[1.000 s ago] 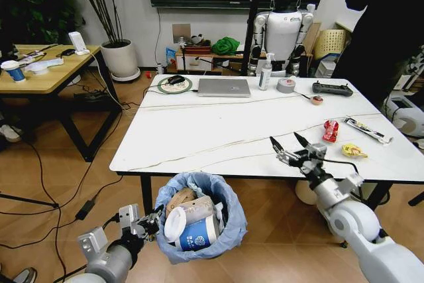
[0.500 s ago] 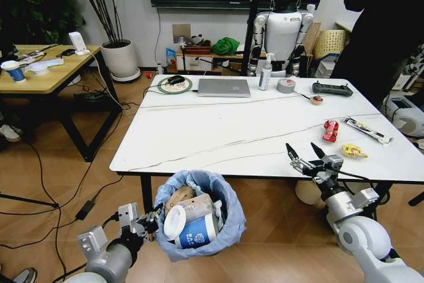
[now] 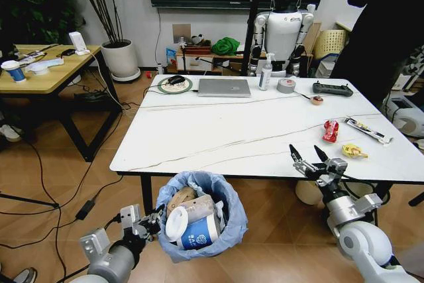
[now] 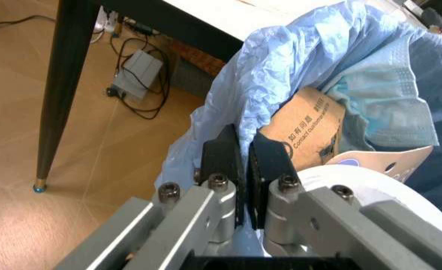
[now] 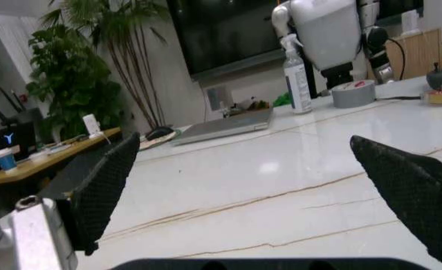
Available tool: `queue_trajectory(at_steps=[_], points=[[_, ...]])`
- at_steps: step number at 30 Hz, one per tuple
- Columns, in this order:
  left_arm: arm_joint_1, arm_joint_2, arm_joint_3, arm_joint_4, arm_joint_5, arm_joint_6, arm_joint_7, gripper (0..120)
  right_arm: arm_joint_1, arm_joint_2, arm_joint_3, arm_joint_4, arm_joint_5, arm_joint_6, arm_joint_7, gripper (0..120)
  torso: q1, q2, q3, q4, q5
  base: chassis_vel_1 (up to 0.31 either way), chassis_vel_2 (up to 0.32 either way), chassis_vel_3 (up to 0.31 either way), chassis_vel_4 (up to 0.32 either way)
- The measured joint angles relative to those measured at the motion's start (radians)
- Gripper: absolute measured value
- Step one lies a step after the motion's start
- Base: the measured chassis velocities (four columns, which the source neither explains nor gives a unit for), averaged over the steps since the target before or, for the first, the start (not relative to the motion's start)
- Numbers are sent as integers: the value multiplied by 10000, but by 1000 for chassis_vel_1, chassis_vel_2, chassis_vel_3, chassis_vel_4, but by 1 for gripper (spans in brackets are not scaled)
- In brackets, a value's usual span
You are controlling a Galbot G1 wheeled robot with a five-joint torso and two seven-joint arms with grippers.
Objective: Pick up the trash bin and place the trash from the table into it.
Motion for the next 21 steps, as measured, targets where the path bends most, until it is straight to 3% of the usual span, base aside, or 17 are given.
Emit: queue_trajectory(at_steps=[9,21], points=[[21,-51,20,-6,96,-35,39,0,-87,68,108,77,100,7,-10,100,0,0,0,1,0,0,0,0,0],[60,-96,76,-27,235,-74,96,0,-185,151,217,118,102,33,-41,100,1,-1,0,-3,-1,-84,-93,81,89]])
